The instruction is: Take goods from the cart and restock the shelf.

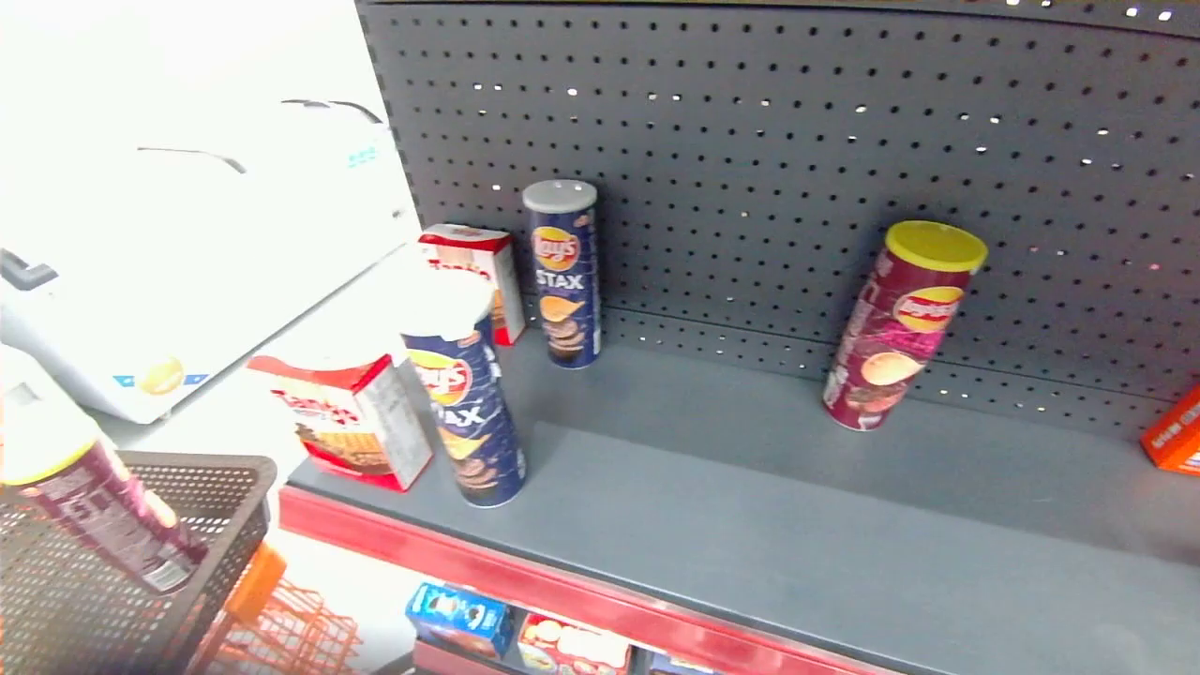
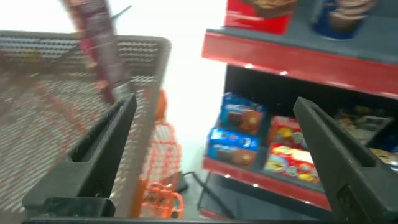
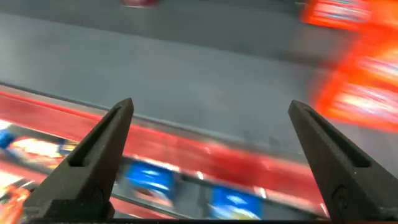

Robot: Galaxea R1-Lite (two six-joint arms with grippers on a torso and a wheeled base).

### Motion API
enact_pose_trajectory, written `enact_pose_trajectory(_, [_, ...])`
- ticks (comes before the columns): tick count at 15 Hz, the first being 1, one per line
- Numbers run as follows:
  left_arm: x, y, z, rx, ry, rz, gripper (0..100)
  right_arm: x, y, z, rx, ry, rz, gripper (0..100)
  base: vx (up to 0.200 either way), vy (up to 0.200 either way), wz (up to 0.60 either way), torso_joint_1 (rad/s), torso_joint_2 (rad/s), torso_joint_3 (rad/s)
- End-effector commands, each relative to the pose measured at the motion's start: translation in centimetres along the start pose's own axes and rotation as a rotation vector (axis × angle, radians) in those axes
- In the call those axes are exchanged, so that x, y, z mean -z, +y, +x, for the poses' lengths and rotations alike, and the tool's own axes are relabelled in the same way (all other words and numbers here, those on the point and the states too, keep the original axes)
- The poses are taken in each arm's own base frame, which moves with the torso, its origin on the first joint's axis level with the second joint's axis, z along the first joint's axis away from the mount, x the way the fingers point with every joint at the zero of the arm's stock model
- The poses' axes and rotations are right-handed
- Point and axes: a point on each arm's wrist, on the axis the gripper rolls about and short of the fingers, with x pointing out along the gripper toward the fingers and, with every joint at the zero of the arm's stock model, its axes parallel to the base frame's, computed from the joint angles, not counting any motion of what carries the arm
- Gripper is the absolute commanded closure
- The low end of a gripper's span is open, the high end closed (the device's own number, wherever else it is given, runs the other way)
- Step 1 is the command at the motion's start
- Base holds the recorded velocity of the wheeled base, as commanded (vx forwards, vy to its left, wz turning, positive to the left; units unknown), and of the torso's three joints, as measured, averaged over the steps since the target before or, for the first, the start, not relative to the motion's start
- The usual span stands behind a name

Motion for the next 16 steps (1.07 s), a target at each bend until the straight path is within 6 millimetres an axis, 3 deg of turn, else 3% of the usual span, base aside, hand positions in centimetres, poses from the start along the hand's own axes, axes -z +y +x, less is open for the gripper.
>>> enact_pose_trajectory(1, [0.0, 0.0, 0.0, -0.002, 0.000, 0.000, 0, 0.0, 0.0, 0.0, -0.001, 0.001, 0.000, 0, 0.000, 0.000, 0.60, 0.002, -0.01, -0.002])
enact_pose_trajectory(10, [-0.1, 0.0, 0.0, -0.011, -0.006, -0.001, 0, 0.0, 0.0, 0.0, 0.000, 0.002, 0.000, 0, 0.000, 0.000, 0.07, 0.000, 0.00, 0.000])
enact_pose_trajectory(11, [-1.6, 0.0, -0.5, -0.011, -0.047, 0.003, 0, 0.0, 0.0, 0.0, 0.002, 0.002, 0.000, 0, 0.000, 0.000, 0.00, 0.000, 0.00, 0.000])
enact_pose_trajectory(14, [-5.7, -0.1, 0.3, 0.012, 0.062, 0.032, 0, 0.0, 0.0, 0.0, 0.000, 0.002, 0.000, 0, 0.000, 0.000, 0.00, 0.000, 0.00, 0.000])
enact_pose_trajectory(16, [-7.5, -0.3, 2.7, -0.001, 0.181, 0.042, 0, 0.0, 0.0, 0.0, 0.000, 0.002, 0.000, 0, 0.000, 0.000, 0.00, 0.000, 0.00, 0.000])
